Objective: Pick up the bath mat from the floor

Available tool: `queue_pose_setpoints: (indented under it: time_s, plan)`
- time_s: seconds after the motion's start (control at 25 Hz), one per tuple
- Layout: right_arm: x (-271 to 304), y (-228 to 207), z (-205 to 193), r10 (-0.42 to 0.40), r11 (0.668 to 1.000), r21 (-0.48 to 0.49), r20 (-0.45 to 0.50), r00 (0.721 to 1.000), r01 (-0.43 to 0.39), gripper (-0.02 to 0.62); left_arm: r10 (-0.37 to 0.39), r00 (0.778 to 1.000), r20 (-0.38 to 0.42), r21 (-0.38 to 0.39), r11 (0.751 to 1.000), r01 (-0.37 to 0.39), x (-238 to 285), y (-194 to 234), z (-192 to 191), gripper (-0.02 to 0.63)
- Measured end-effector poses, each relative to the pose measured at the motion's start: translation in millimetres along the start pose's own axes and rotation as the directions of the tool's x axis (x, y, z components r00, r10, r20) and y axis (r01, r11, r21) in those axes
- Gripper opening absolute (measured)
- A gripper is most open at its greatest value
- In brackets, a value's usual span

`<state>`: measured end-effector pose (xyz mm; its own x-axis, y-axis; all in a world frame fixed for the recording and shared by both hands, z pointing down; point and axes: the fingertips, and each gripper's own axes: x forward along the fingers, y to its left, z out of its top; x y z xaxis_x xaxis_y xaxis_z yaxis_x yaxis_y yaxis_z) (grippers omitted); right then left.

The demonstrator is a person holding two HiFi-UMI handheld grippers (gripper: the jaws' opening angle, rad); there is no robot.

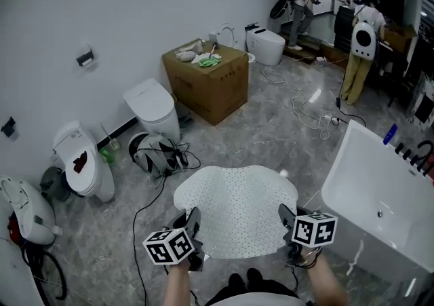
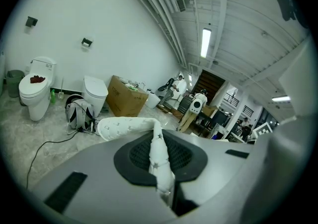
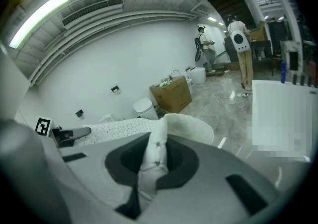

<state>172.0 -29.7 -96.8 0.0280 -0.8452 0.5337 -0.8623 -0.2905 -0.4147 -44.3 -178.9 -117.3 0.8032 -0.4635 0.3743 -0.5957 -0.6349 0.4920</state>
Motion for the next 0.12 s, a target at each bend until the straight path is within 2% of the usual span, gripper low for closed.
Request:
queue_pose_setpoints:
  time_s: [0.12]
  plan:
    - [1.7, 4.2, -6.0, 0.0, 1.0, -0.002, -0.019, 1.0, 0.0, 0.02, 0.006, 1.0, -0.01, -0.011, 1.0, -0.006, -4.3, 5.2, -4.6, 0.023]
